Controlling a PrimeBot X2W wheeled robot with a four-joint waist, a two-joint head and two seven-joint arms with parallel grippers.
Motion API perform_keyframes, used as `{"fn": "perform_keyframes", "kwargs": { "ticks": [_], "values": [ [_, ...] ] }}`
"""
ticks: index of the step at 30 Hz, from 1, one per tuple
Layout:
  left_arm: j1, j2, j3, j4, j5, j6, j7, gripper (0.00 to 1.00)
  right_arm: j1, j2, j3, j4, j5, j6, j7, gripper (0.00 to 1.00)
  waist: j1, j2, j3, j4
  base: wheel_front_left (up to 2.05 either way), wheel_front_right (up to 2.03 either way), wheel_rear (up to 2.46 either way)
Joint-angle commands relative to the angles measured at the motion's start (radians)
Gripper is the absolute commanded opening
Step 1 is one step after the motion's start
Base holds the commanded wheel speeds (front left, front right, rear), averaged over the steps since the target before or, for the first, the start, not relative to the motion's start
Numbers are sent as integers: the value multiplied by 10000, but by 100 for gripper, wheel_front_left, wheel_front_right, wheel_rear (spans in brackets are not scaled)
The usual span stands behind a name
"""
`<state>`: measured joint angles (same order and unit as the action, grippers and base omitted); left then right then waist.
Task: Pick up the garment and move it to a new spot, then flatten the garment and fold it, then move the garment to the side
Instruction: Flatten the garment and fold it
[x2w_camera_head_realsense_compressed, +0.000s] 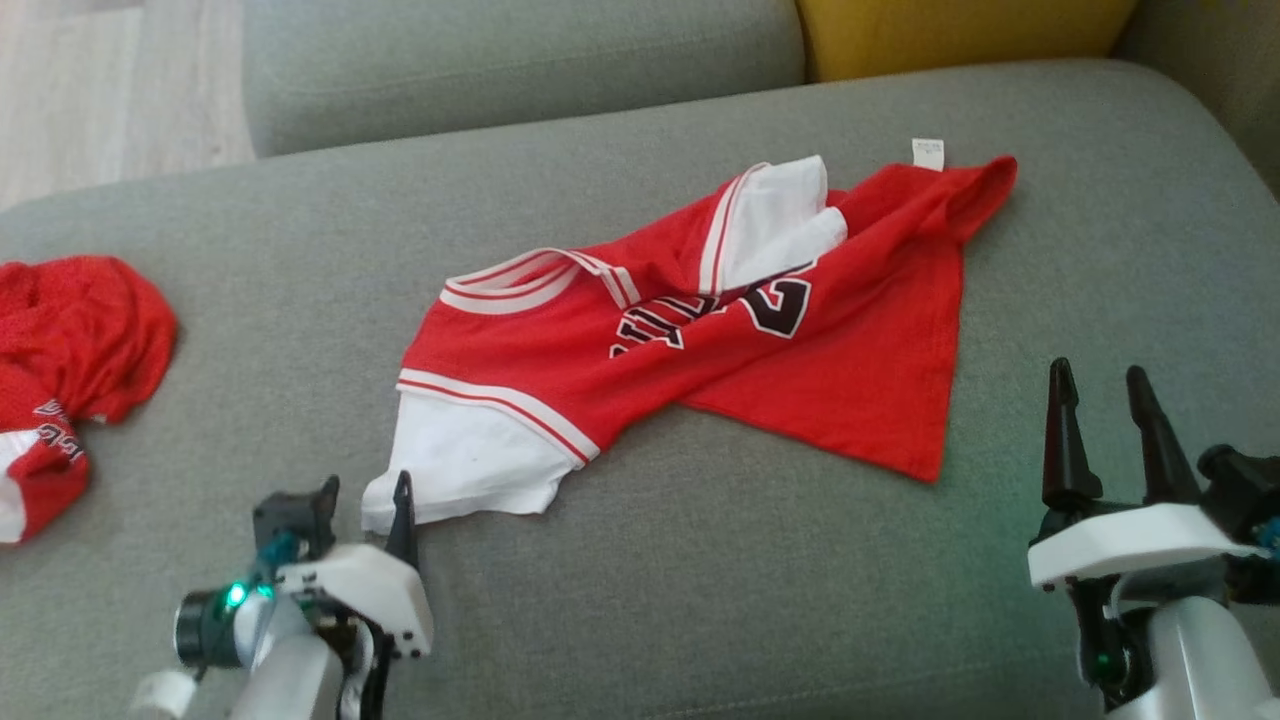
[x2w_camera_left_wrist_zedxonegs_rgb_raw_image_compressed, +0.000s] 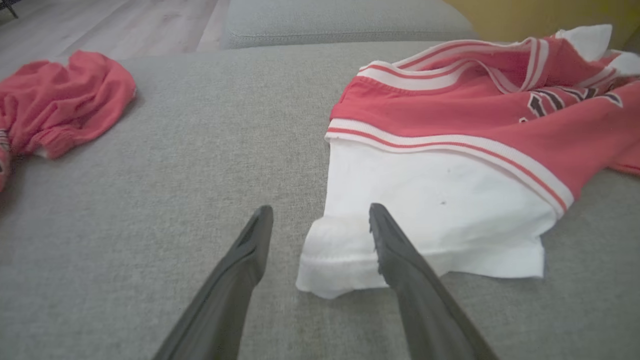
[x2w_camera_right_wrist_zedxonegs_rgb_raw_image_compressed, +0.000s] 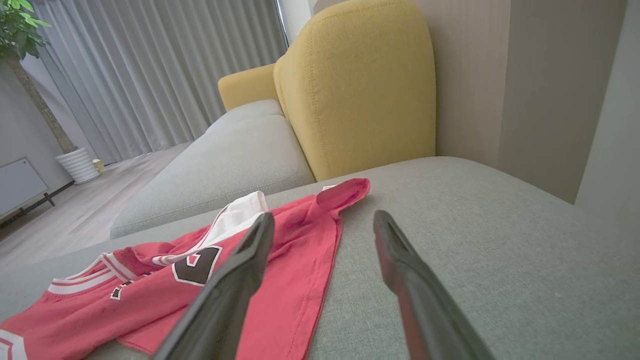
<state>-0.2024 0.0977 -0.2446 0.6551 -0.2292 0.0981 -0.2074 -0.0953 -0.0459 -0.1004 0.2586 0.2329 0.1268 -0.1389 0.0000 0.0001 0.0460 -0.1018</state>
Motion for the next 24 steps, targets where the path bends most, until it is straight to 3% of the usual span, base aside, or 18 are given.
{"fn": "perform_keyframes", "kwargs": {
  "ticks": [1,11,12,13,24],
  "values": [
    [-573,224,281,-126,48,41,29,100,-128,-44,283,-372,82,39,23,100,0,-1,98,-88,0,0,0],
    [-1092,355,-153,1219,-50,-646,1042,100,-208,-44,253,-313,140,39,32,100,0,-1,223,-459,0,0,0],
    [-1125,348,-145,1294,-85,-645,1090,44,-212,-44,250,-284,141,39,38,100,0,-1,218,-472,0,0,0],
    [-1156,341,-141,1349,-110,-637,1103,0,-214,-44,261,-252,145,39,53,100,0,-1,214,-480,0,0,0],
    [-1395,221,126,954,-508,-517,225,0,-257,-43,548,341,246,39,431,100,0,-1,197,-137,0,0,0]
  ]
}}
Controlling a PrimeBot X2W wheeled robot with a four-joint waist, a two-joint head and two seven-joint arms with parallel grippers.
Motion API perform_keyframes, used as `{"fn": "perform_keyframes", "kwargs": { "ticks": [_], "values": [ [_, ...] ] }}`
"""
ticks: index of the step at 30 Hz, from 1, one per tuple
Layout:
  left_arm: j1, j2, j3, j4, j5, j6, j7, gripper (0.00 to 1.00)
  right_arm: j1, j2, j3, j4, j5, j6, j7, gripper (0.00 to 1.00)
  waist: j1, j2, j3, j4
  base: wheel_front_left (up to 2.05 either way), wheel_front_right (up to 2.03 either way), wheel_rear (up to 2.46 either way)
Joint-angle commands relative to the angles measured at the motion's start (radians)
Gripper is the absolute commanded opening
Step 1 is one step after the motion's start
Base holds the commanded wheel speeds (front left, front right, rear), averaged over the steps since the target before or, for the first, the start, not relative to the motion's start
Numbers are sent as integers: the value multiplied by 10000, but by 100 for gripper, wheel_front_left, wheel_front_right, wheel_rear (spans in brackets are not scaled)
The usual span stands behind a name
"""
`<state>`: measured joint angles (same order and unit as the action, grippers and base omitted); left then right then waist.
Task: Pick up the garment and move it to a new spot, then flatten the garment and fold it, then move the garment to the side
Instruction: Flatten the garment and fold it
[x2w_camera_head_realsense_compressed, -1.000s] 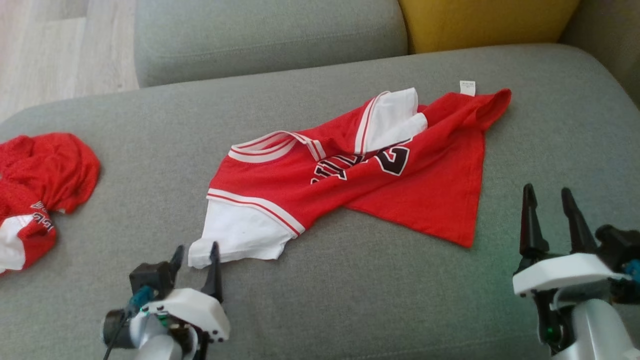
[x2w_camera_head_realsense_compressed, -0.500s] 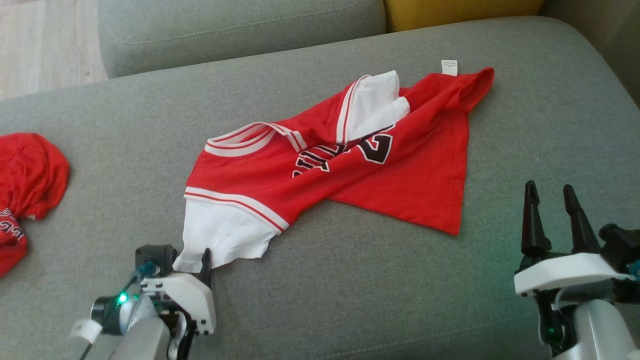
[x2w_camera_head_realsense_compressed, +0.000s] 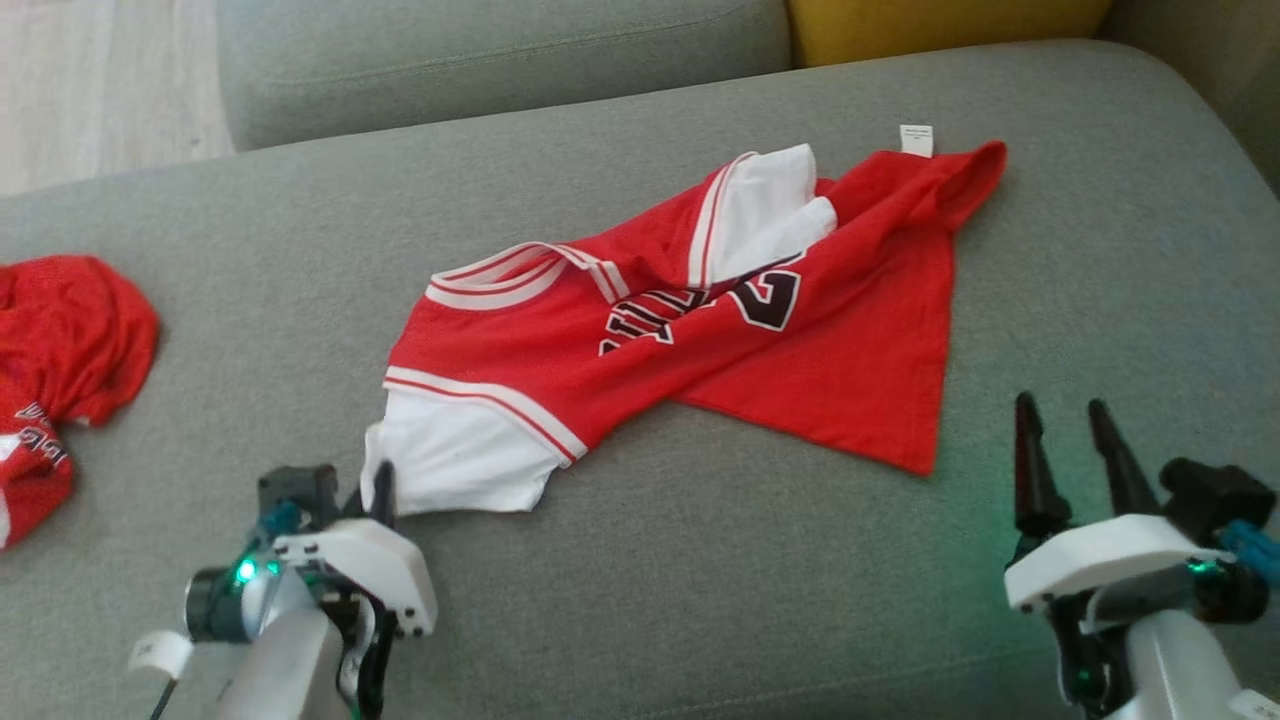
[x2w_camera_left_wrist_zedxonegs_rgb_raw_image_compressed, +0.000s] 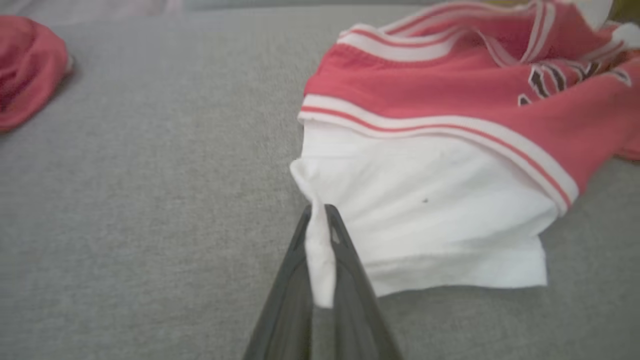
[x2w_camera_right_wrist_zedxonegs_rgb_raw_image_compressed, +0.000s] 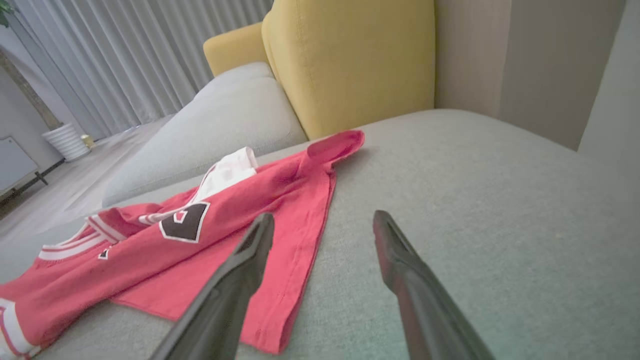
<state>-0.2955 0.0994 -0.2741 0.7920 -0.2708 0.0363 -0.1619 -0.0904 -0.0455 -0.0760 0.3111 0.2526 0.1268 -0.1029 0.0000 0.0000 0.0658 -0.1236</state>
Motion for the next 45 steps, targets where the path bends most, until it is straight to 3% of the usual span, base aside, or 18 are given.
{"fn": "perform_keyframes", "kwargs": {
  "ticks": [1,11,20,21,22,28,32,34,45],
  "values": [
    [-475,198,492,-560,-144,141,-367,0,-320,-47,338,-73,46,39,158,100,0,0,4,138,0,0,0],
    [-290,70,817,-2502,-429,174,-937,0,-978,-47,499,1963,926,39,1051,100,0,0,139,817,0,0,0],
    [-79,6,614,-3247,-410,137,-953,0,-1944,-47,1013,4004,1788,39,1218,100,0,0,265,1197,0,0,0],
    [-69,14,599,-3273,-412,144,-940,0,-2048,-47,1131,4208,1875,39,1254,55,0,0,266,1226,0,0,0],
    [-59,27,594,-3294,-414,159,-928,0,-2143,-47,1228,4374,1927,39,1246,2,0,0,259,1247,0,0,0],
    [20,113,675,-3352,-494,284,-926,0,-2567,-47,1356,4651,1342,39,907,0,0,0,33,1281,0,0,0],
    [75,138,859,-3480,-692,339,-935,0,-2783,-51,1103,3903,241,39,913,0,0,0,-248,1279,0,0,0],
    [46,152,978,-3706,-836,362,-934,0,-2895,-158,793,2778,-187,39,1218,0,0,0,-398,1385,0,0,0],
    [-827,-182,1026,-5062,-1592,283,-710,0,-2475,-1639,324,-2666,161,39,3061,0,0,0,-1075,2325,0,0,0]
  ]
}}
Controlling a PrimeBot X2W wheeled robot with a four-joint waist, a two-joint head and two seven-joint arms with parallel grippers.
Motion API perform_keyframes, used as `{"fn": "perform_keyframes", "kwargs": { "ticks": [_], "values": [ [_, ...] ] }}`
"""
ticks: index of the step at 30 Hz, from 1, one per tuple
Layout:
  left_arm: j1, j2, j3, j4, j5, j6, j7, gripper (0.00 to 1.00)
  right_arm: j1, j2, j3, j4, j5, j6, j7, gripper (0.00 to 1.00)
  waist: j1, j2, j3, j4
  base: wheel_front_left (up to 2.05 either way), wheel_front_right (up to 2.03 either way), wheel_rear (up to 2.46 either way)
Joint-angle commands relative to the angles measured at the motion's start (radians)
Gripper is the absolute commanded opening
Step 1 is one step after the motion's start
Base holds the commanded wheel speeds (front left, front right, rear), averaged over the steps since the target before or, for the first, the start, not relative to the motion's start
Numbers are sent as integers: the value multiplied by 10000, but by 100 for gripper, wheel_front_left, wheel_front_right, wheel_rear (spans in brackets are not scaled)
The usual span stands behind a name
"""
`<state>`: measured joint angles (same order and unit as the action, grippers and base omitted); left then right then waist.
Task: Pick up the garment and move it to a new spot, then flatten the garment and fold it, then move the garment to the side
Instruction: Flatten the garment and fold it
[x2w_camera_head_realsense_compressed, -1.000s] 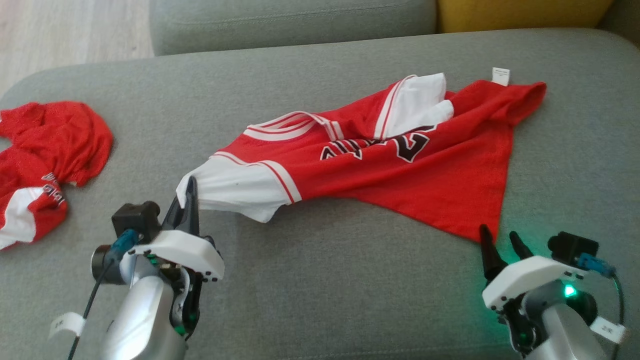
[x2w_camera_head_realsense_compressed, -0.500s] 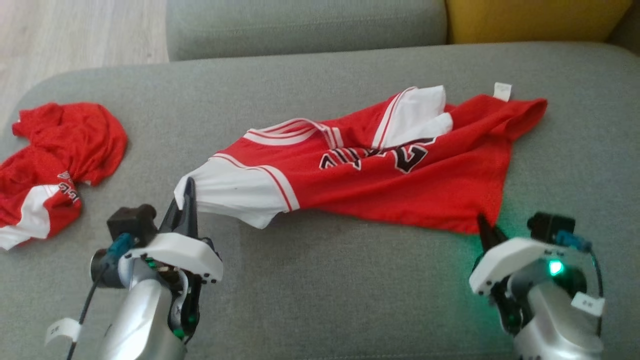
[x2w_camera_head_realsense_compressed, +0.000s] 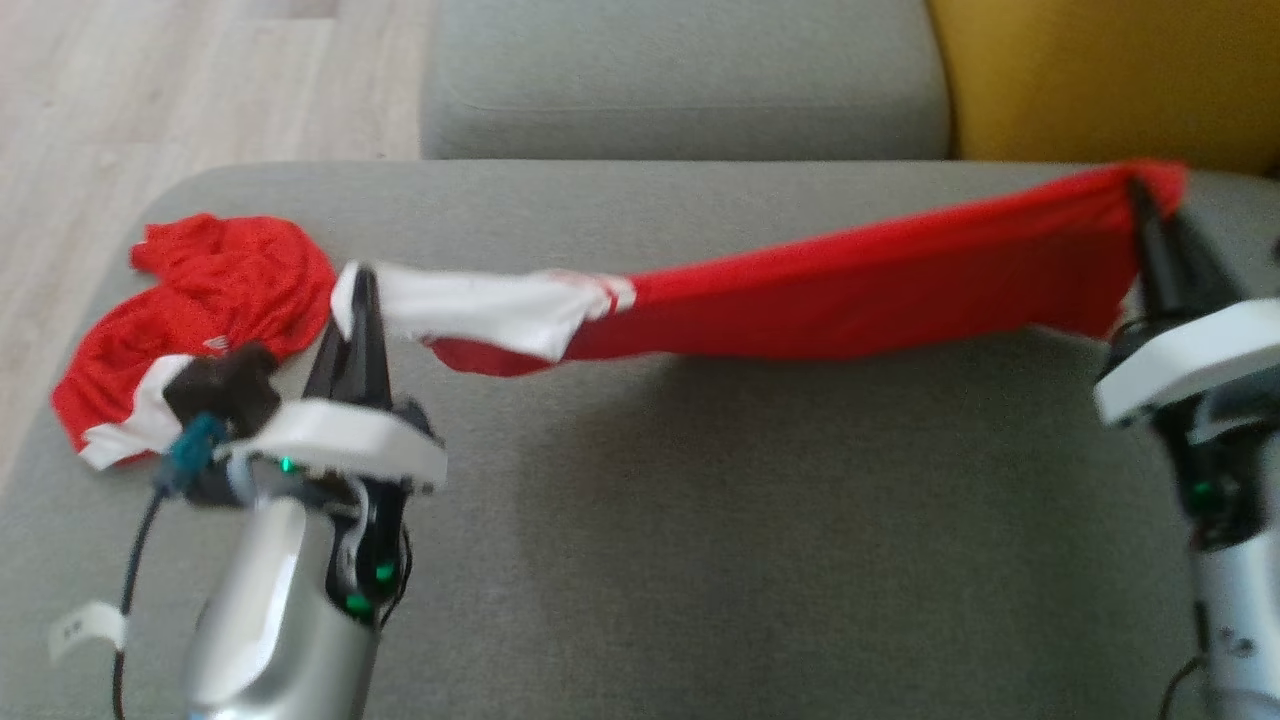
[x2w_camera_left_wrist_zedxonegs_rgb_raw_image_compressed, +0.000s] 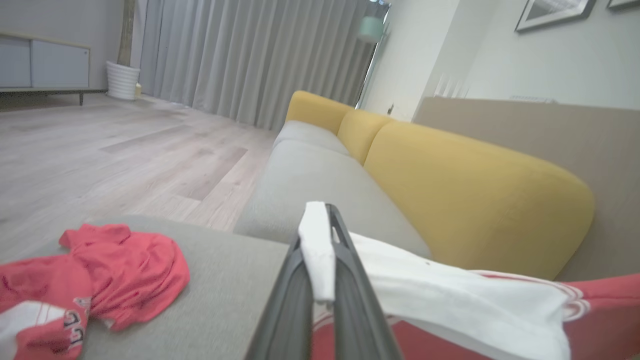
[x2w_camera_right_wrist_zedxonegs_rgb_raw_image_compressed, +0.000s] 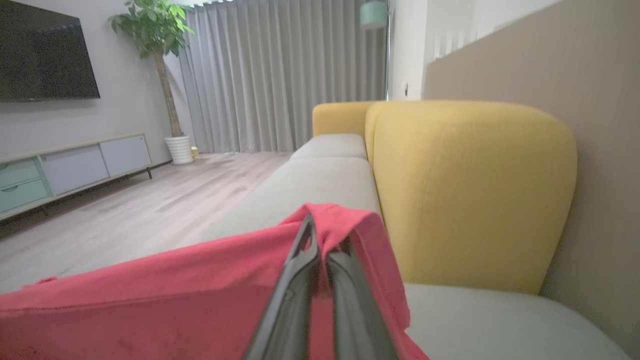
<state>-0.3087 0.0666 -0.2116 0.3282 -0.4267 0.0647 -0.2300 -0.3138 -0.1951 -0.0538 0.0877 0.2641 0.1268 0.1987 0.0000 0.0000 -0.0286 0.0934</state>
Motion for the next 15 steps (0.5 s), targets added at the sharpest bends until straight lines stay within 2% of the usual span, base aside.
{"fn": "perform_keyframes", "kwargs": {
  "ticks": [1,7,15],
  "values": [
    [-801,119,392,-595,-107,0,10,0,-245,-227,56,-831,73,39,184,0,0,0,-177,221,0,0,0],
    [-1366,44,541,-1727,-557,135,332,0,-678,-632,-118,-2317,213,39,638,0,0,0,-453,338,0,0,0],
    [-1378,349,774,-3181,-752,430,1141,0,-1457,-810,1,-2633,178,39,1437,0,0,0,-751,-81,0,0,0]
  ]
}}
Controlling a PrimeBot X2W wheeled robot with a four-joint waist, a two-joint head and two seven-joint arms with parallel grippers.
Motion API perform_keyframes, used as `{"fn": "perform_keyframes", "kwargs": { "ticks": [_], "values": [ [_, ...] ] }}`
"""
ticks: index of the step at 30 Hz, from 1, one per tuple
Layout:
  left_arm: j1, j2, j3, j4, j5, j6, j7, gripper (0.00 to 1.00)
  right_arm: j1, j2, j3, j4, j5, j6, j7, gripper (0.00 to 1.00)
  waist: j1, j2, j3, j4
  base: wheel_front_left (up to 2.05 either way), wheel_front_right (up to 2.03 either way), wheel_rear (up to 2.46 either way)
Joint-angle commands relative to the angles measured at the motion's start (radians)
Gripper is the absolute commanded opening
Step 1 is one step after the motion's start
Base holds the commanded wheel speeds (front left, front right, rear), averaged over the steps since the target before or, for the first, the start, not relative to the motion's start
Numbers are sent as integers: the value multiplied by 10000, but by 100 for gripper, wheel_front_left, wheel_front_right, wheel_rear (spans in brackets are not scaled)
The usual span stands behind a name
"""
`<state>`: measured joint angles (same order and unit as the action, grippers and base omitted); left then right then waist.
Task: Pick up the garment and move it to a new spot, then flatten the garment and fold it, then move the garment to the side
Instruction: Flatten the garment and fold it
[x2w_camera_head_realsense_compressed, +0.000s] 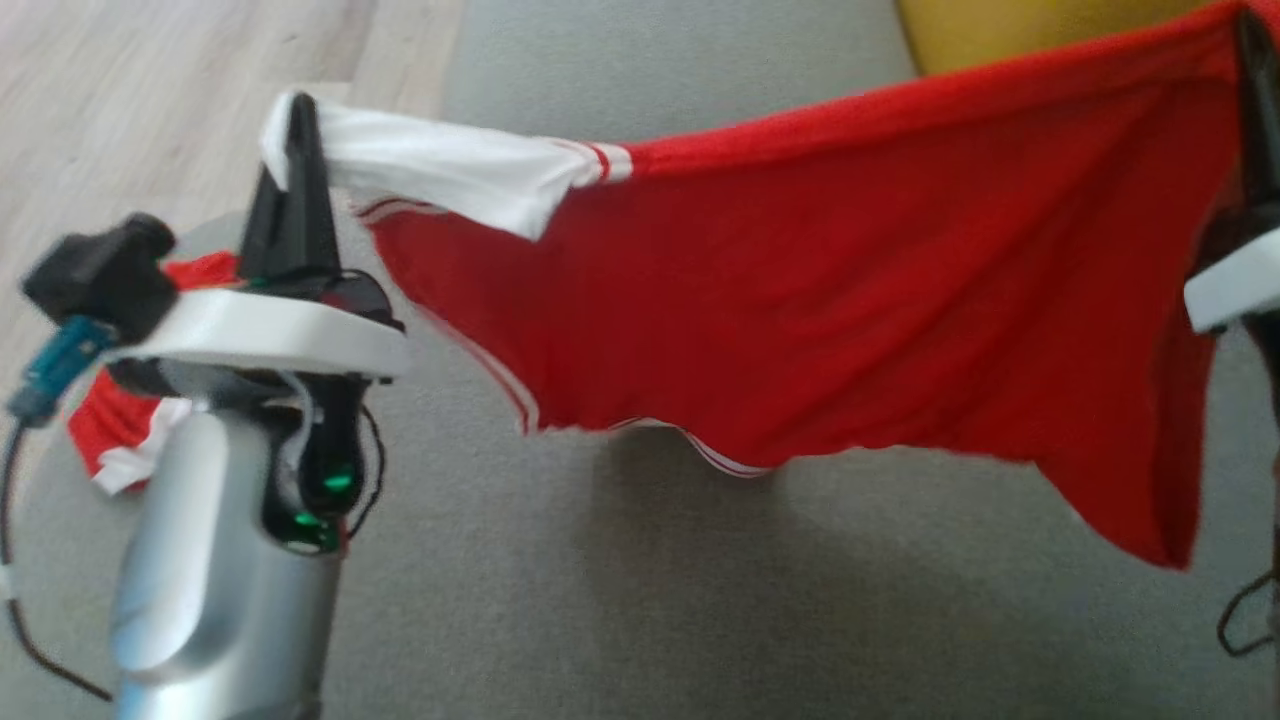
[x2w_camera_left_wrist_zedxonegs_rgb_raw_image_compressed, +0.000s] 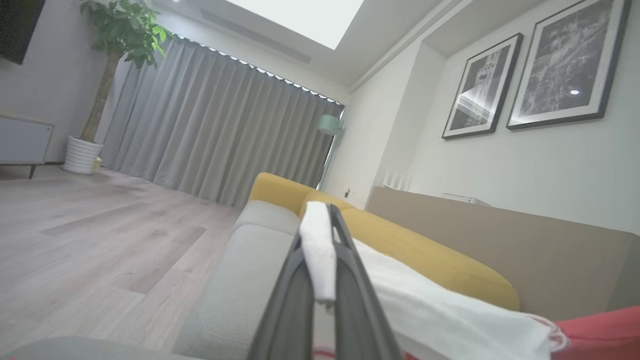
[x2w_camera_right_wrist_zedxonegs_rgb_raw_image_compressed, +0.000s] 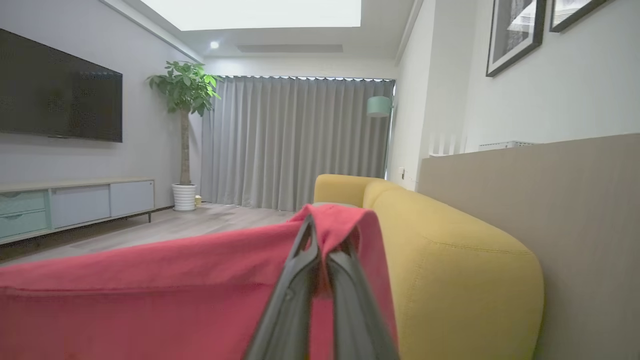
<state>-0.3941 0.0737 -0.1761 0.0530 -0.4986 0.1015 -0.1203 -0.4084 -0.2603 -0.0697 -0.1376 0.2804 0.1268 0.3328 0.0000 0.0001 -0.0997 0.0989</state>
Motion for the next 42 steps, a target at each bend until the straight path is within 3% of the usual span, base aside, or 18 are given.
{"fn": "perform_keyframes", "kwargs": {
  "ticks": [1,10,16,21,27,35,42],
  "values": [
    [-459,358,471,-683,-40,128,177,0,-617,-166,207,-433,18,39,270,0,0,-1,-43,-234,0,0,0],
    [-51,948,788,-2840,-259,618,1636,0,-1171,-238,536,-850,193,39,1837,0,0,-1,-165,-962,0,0,0],
    [-1164,1336,887,-2774,-340,617,2385,0,-1833,-468,1035,-126,524,39,2120,0,0,-1,221,-1213,0,0,0],
    [-3023,1335,874,-1273,-611,369,2631,0,-3135,-555,1552,1340,613,39,1634,0,0,-1,1065,-1358,0,0,0],
    [-6304,1125,1079,1379,-877,135,2355,0,-5899,-410,1705,3598,334,39,447,0,0,-1,3038,-1245,0,0,0],
    [-9823,1105,1436,4805,-629,-144,260,0,-9201,-178,1744,6938,-36,39,-2075,0,0,-1,4160,-813,0,0,0],
    [-10489,867,1261,6631,-529,-663,-857,0,-9967,9,1978,8902,-58,39,-3826,0,0,-1,4486,-407,0,0,0]
  ]
}}
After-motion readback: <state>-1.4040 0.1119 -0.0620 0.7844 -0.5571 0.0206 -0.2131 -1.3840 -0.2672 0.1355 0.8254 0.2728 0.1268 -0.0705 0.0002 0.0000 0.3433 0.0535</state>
